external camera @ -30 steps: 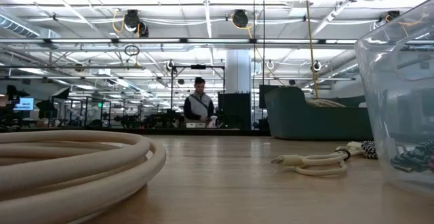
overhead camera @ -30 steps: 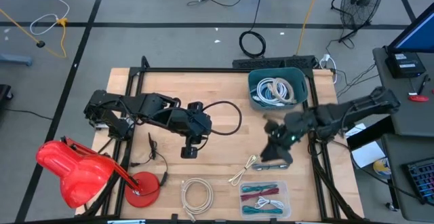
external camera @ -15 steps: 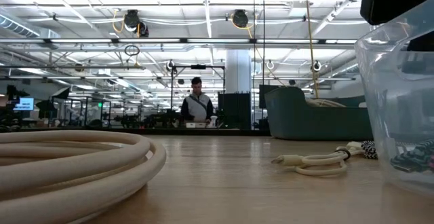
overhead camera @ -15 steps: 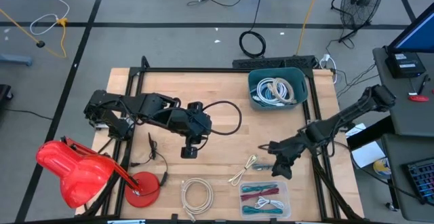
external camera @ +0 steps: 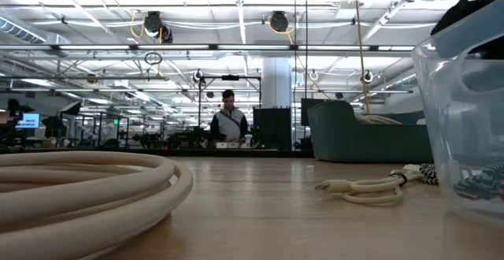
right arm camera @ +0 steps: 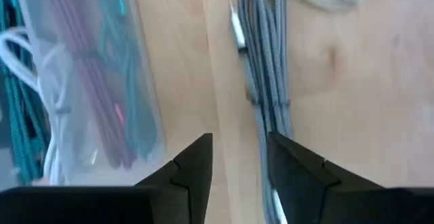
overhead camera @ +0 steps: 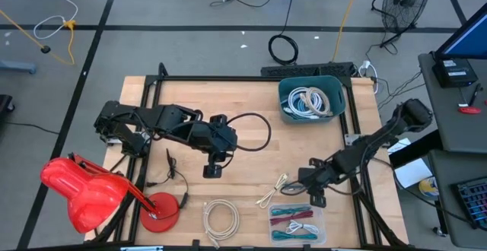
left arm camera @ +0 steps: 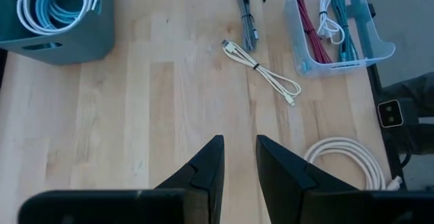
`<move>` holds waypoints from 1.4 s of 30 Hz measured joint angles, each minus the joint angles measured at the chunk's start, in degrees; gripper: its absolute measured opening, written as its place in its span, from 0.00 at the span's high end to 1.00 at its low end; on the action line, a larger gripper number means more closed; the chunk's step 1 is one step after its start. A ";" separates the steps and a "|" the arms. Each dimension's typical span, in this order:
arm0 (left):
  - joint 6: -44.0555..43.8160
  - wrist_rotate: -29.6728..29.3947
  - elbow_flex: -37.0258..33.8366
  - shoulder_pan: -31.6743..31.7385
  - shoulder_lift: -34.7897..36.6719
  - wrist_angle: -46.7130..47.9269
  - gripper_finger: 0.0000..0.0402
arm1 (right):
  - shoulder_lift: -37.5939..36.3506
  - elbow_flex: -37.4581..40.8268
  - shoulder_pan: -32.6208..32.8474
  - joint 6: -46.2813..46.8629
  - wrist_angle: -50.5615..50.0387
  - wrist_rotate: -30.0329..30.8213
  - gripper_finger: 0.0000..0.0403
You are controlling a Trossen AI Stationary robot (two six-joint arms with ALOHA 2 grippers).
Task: Pick & Place USB Port
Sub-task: Put the black and white charger cable into the transparent bin
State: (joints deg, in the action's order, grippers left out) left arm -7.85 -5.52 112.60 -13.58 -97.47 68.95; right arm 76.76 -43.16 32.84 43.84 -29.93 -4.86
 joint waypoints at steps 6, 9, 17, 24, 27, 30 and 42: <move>-0.16 0.70 0.02 0.00 0.00 0.02 0.78 | 3.05 -2.14 0.21 -2.86 -0.01 1.78 0.67; -0.16 1.18 0.02 0.00 0.00 0.02 0.78 | 4.46 -2.14 1.14 -3.12 -1.83 2.05 0.67; -0.08 1.18 0.02 0.00 0.00 0.08 0.78 | 7.64 -2.12 2.43 -2.56 -4.05 6.31 0.67; 0.19 1.18 0.02 0.00 0.00 0.70 0.78 | 9.39 -2.15 2.43 -1.00 -4.20 6.05 0.69; 0.30 1.18 0.02 0.00 0.00 1.23 0.78 | 9.41 -2.14 2.39 0.41 -4.14 6.33 0.74; 0.65 1.16 0.02 0.00 0.00 1.33 0.78 | 9.35 -2.14 2.10 1.51 -4.16 6.35 0.83; 1.39 1.14 0.02 0.00 -0.02 1.33 0.78 | 6.66 -2.06 0.01 5.41 -6.17 10.30 0.96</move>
State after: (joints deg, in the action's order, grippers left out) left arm -6.46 -4.38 112.62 -13.58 -97.49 70.28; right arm 83.42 -45.22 32.84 49.25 -36.09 5.44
